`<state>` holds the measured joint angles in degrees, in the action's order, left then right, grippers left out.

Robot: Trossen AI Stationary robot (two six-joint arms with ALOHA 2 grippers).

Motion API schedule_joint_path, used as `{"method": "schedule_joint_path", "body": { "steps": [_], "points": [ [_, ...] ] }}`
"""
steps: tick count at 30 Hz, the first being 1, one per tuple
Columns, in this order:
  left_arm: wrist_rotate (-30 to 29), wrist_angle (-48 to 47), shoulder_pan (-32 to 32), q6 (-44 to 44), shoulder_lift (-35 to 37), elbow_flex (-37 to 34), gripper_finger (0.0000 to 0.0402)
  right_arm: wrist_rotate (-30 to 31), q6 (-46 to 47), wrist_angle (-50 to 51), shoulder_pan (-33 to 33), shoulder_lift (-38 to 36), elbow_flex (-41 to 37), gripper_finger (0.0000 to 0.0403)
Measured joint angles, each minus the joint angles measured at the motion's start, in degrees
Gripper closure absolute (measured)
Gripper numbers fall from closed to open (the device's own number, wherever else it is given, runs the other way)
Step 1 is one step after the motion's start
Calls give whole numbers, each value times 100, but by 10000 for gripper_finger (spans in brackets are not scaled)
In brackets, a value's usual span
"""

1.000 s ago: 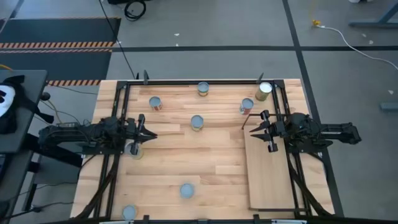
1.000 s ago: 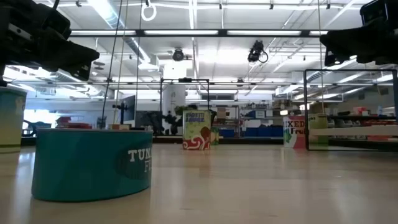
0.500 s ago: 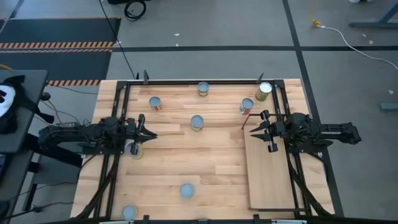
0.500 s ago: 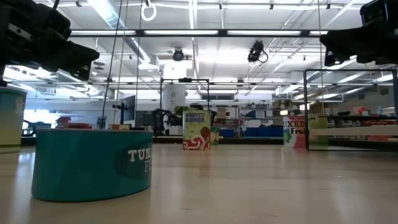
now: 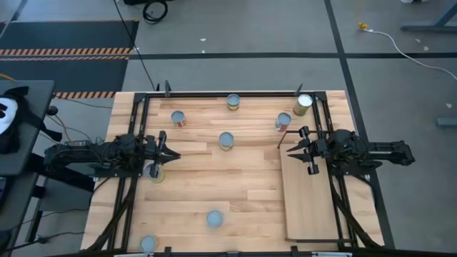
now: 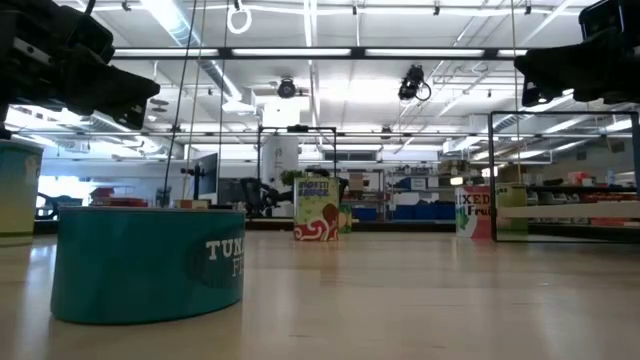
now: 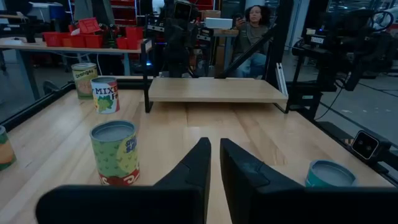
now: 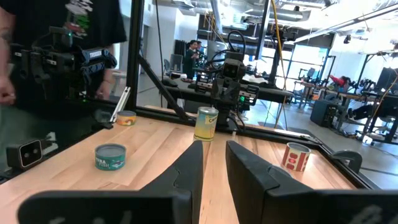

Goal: Pick and place cans onto a shelf

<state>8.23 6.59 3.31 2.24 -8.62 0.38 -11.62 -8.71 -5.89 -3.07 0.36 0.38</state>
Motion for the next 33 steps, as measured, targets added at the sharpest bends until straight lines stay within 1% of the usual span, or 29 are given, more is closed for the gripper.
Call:
{"method": "schedule_joint_path", "body": {
  "steps": [20,25,31,33],
  "points": [
    [2,0,-1,1,0,0,361,-2,0,-2,-2,0,-2,325],
    [-2,0,0,-372,1,0,361,0,0,-1,-1,0,0,325],
    [-2,2,-2,-470,0,-1,361,-2,0,0,-2,2,-2,325],
    [-4,67,0,-756,0,-2,361,-1,1,-1,-2,0,-1,325]
  ]
}}
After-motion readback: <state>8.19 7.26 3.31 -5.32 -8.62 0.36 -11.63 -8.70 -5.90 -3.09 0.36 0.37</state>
